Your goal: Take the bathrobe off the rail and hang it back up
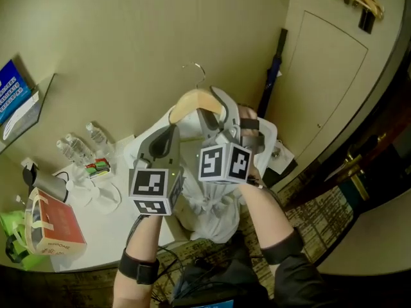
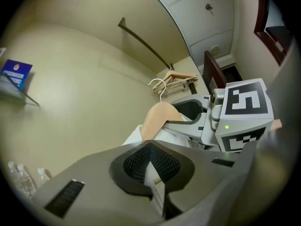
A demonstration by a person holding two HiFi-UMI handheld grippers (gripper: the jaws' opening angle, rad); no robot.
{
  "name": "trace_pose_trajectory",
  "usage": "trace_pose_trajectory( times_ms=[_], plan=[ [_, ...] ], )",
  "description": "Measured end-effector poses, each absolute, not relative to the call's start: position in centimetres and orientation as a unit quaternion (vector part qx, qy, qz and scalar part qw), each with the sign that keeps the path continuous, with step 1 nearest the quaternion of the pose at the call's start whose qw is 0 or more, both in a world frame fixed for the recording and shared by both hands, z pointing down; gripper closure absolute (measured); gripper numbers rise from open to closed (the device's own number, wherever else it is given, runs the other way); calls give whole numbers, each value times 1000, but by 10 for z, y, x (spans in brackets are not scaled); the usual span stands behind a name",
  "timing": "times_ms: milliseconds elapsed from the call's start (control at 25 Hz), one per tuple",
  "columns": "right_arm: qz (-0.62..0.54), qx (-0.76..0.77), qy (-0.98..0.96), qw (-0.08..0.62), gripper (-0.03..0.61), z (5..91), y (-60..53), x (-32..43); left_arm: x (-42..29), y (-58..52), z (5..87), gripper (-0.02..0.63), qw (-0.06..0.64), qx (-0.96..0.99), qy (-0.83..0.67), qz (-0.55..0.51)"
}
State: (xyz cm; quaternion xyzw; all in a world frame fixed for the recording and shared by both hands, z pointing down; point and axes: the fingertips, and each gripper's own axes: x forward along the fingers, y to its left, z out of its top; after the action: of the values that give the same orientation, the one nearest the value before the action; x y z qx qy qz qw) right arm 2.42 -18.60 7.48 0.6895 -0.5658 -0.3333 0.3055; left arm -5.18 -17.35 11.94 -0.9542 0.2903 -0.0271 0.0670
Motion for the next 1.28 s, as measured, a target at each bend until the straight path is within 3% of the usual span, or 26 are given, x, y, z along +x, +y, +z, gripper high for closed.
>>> trace_pose_trajectory(
  times_ms=[600, 1280],
  plan=[
    [-225, 641, -627, 381, 374, 273, -196, 49, -29, -174, 272, 612, -2, -945, 318, -77],
    [-59, 496, -747, 439, 370, 605, -188, 53, -25, -185, 509, 612, -119, -892, 399, -176]
  ],
)
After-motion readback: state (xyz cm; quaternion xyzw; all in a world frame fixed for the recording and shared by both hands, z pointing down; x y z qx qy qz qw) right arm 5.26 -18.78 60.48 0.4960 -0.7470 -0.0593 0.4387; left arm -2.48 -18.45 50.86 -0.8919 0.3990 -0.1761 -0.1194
